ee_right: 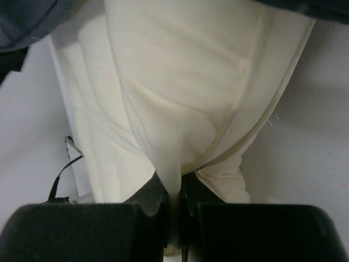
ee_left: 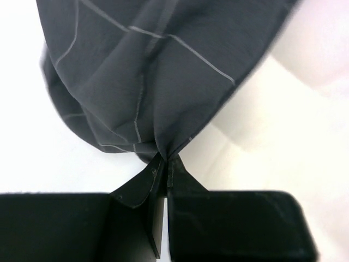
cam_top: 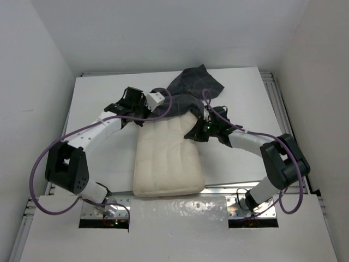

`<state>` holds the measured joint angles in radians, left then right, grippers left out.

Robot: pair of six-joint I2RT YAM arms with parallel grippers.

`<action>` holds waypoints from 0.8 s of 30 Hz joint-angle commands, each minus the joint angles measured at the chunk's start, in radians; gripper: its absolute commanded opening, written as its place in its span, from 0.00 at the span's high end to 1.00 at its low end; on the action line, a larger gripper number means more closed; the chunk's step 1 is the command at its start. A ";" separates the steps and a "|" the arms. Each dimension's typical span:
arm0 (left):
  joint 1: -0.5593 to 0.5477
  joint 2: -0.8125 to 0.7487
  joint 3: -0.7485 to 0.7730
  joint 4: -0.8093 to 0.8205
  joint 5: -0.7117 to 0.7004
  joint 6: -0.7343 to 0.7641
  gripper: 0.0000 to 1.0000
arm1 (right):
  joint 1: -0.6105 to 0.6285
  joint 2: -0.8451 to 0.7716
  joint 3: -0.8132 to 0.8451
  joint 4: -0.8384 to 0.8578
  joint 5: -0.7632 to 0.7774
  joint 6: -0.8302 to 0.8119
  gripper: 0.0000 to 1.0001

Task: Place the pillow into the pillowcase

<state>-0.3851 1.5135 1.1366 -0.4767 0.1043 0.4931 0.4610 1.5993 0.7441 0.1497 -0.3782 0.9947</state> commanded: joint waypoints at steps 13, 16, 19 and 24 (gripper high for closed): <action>-0.054 -0.102 0.293 -0.514 0.390 0.400 1.00 | -0.142 -0.127 0.138 0.430 -0.073 0.163 1.00; -0.040 -0.118 0.266 -0.508 0.315 0.418 1.00 | -0.156 -0.128 0.120 0.496 -0.083 0.218 1.00; 0.001 -0.127 0.259 -0.481 0.269 0.421 1.00 | -0.174 -0.136 0.097 0.496 -0.085 0.231 1.00; 0.022 -0.147 0.198 -0.462 0.185 0.469 1.00 | -0.199 -0.127 0.040 0.489 -0.088 0.240 1.00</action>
<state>-0.3702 1.4120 1.3674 -0.9272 0.3161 0.9104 0.2779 1.5249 0.7746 0.4561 -0.4576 1.1645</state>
